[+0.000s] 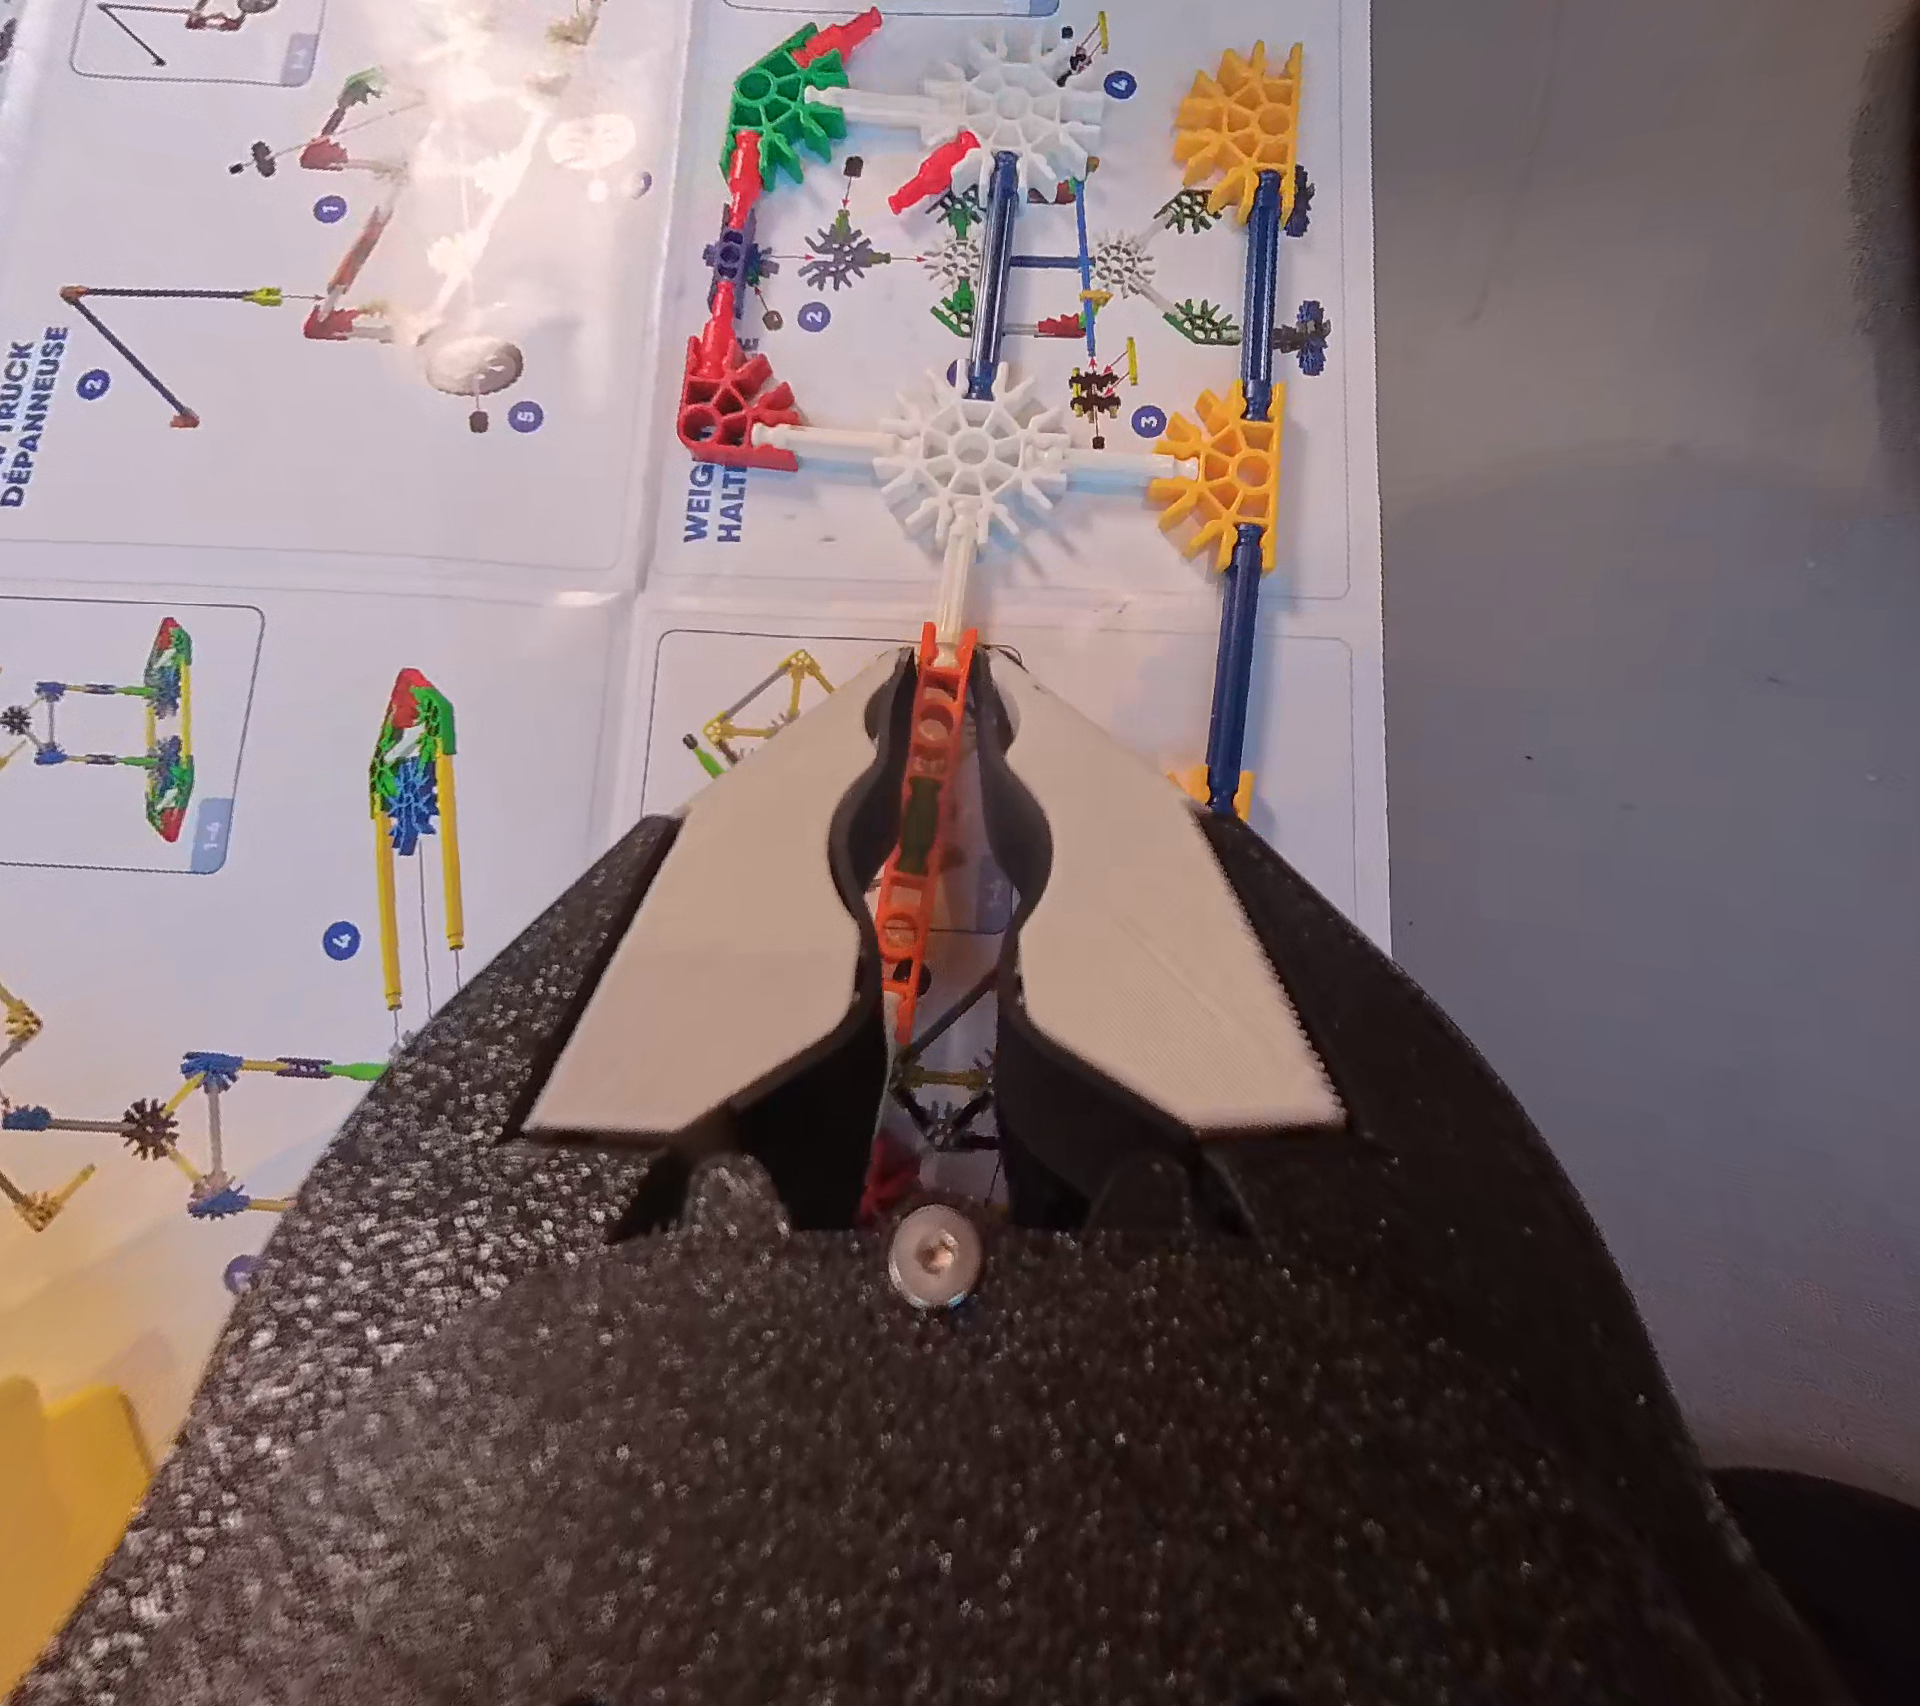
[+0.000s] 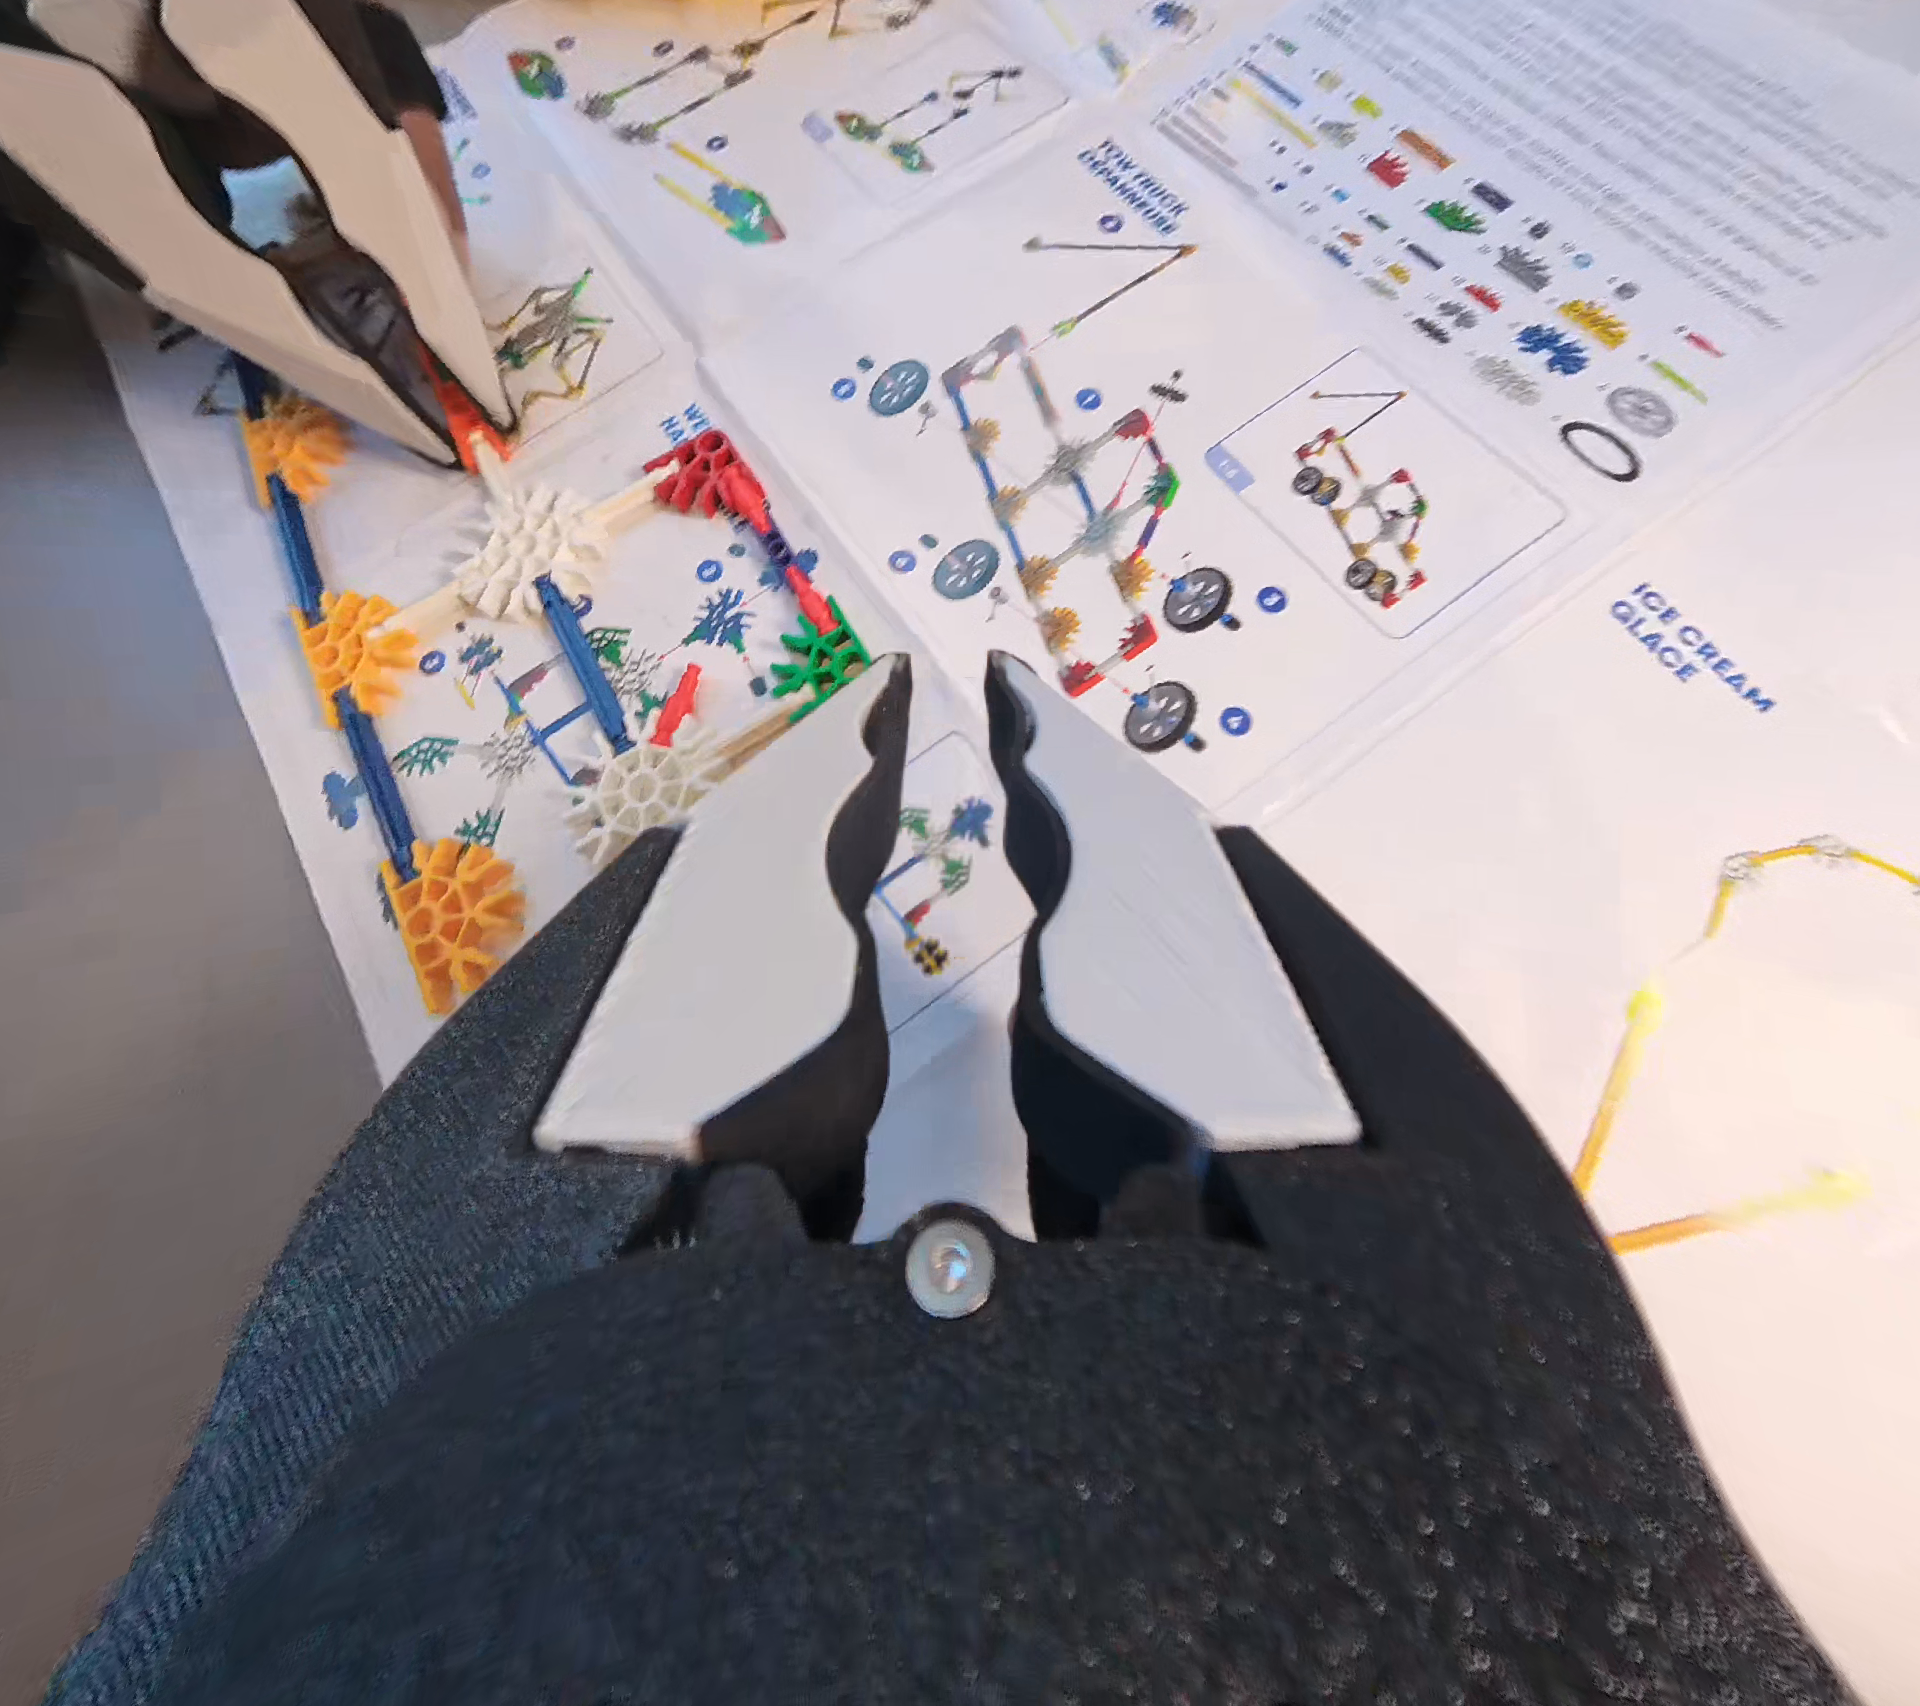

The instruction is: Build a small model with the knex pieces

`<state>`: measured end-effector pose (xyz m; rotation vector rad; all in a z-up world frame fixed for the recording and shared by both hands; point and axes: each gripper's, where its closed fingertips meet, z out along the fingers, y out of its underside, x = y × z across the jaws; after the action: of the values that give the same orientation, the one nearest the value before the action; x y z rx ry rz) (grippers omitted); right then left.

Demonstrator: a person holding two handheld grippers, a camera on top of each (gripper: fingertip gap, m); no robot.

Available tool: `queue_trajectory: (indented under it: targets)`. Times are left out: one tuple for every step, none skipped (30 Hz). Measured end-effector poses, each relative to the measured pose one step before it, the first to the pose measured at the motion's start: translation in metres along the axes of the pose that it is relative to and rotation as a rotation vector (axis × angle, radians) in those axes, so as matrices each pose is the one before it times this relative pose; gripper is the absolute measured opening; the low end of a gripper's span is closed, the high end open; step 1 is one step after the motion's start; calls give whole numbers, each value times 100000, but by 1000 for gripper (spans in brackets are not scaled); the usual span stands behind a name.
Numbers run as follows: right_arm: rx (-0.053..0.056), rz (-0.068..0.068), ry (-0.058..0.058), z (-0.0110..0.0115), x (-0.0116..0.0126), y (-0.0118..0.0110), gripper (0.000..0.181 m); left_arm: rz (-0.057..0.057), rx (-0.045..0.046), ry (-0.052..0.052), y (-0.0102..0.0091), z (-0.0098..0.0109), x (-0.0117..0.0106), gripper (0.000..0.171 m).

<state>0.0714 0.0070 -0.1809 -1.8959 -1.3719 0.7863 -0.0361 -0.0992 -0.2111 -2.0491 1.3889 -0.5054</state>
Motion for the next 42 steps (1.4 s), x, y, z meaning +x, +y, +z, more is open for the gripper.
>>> queue_trajectory:
  targets:
    - [1594,1135,2630,219,709,-266,10,-526,410,442,-1,7,0,8]
    - [689,-553,3108,306,710,-156,7,-462,468,449,0,2,2,8]
    - [137,-1695,3074,371,630,-113,4,-473,515,417,-4,2,7,8]
    - [-626,-1735,2756,408,520,-66,3,-471,438,367,-17,3,-2,9]
    - [-860,-1680,1987,433,330,-101,2,-360,320,275,-2,-4,0,9]
    - [-914,-1592,997,431,139,-139,2,-188,252,139,-7,5,-1,9]
    - [-1558,-1336,1032,429,110,-55,2,-113,211,48,-5,6,-6,8]
    - [-1397,-1713,1018,387,71,-42,2,-120,200,26,-13,14,-14,8]
    - [-1193,-1811,550,342,-5,-37,1,-101,194,25,-16,17,-3,8]
    - [-1177,-1349,692,298,21,-35,1,-49,185,4,-9,10,-13,8]
    - [-1095,-1341,707,263,49,-30,0,-38,160,-24,-15,18,-1,8]
    - [-1007,-1462,680,209,47,-12,0,-64,95,-13,-16,9,-7,8]
    - [-1089,-1307,810,173,71,49,0,-57,4,-1,-1,0,4,8]
    - [-1114,-1000,685,136,49,96,0,-21,-37,-24,5,-3,-2,8]
    - [46,-498,357,31,-4,-40,0,22,-37,-51,1,1,4,8]
    - [203,-223,102,-10,-14,-17,0,57,-45,-60,9,8,1,8]
    - [466,42,-106,-44,-16,-8,0,29,-21,-34,6,-4,2,8]
    - [813,525,-277,-79,-7,-42,0,-26,32,9,-5,2,3,8]
    - [1020,746,-13,-134,51,-83,0,-91,70,49,10,-1,5,8]
    - [1697,615,318,-235,115,-212,0,-129,58,47,2,-6,-1,9]
    - [2503,358,173,-412,109,-403,1,-58,24,-11,-3,2,3,8]
    - [3438,-35,786,-643,233,-610,2,62,-68,-102,9,-4,4,9]
    - [3996,-867,2199,-955,532,-791,4,208,-168,-191,6,6,2,9]
    - [3406,-2223,3717,-1337,999,-847,8,280,-170,-229,2,-4,1,9]
    - [3332,-2907,5986,-1769,1656,-928,12,228,-103,-178,0,7,-11,8]
    - [3723,-1634,7749,-2088,2340,-944,13,80,-28,-43,7,-5,-2,8]
    - [3587,1226,7998,-2179,2859,-749,13,-104,56,69,-4,0,4,8]
    - [2189,3622,6903,-2045,3100,-352,13,-240,131,138,-7,-2,-3,8]
    - [-320,4516,5827,-1755,3157,225,13,-325,163,185,-5,-6,5,8]
    - [-2940,4001,4555,-1358,3062,797,14,-309,143,170,-12,1,-3,9]
    - [-5296,2460,3439,-898,2872,1326,14,-166,80,87,3,5,-3,9]
    - [-6797,319,2752,-450,2619,1724,14,-30,42,16,1,-3,0,9]
    - [-7826,-1688,834,30,2097,2061,14,-149,128,55,-17,8,-4,9]
    - [-8804,-2638,-1654,462,1423,2296,12,-567,304,168,-27,18,-8,9]
    - [-8926,-3092,-4201,833,715,2302,11,-907,472,257,-60,37,1,9]
    - [-7374,-3350,-5155,1047,196,1935,8,-968,515,296,-70,56,5,9]
    - [-4372,-3406,-5956,1096,-275,1291,7,-931,373,304,-67,48,-1,9]
    - [-2705,-3064,-7293,980,-743,806,5,-809,151,248,-50,33,9,9]
    - [-2941,-2422,-5838,869,-636,582,5,-679,-64,147,-17,16,-5,9]
    - [-3186,-2310,-2132,761,-111,394,5,-771,-258,6,-8,-8,-3,9]
    - [-3195,-2331,-925,688,89,287,3,-838,-313,-180,-16,5,-2,9]
    - [-2764,-1985,-2559,651,-178,213,2,-620,-282,-329,4,2,6,9]
